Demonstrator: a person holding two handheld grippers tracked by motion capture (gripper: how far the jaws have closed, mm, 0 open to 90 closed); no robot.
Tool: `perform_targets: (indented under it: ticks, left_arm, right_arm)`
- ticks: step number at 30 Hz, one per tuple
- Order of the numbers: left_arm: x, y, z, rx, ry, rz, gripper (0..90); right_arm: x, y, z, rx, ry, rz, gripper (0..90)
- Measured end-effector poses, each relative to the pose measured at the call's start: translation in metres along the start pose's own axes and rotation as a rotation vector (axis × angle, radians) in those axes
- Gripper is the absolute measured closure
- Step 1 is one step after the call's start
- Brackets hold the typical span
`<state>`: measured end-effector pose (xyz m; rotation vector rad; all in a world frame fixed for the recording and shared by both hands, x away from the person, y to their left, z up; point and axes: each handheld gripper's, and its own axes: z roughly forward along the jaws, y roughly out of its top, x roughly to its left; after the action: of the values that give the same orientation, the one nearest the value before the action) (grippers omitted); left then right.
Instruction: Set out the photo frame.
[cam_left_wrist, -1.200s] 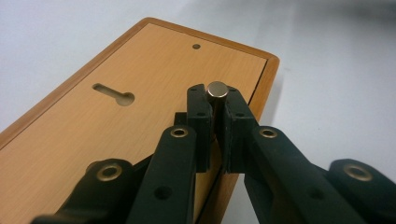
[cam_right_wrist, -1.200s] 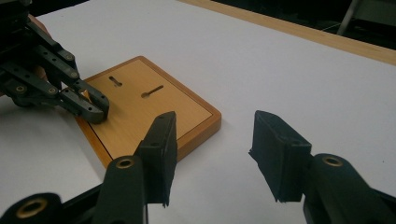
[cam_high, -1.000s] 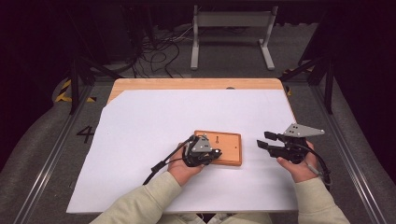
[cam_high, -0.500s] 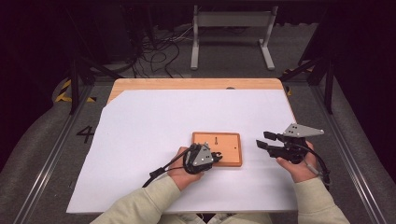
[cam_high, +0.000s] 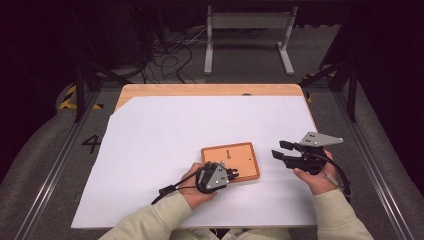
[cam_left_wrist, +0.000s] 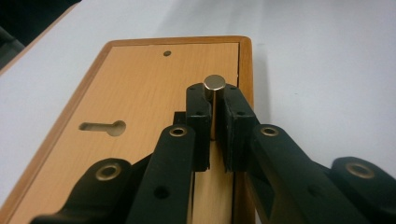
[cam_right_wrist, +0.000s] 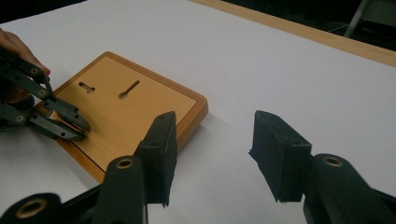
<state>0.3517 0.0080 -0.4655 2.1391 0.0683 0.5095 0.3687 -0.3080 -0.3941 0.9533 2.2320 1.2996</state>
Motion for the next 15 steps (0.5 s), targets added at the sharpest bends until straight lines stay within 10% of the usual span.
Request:
perform_targets:
  ticks: [15]
  left_arm:
    - [-0.012,0.001,-0.003,0.005,0.042,0.114,84.2]
  right_arm:
    - [0.005,0.009,0.007,0.003,0.031,-0.024,50.4]
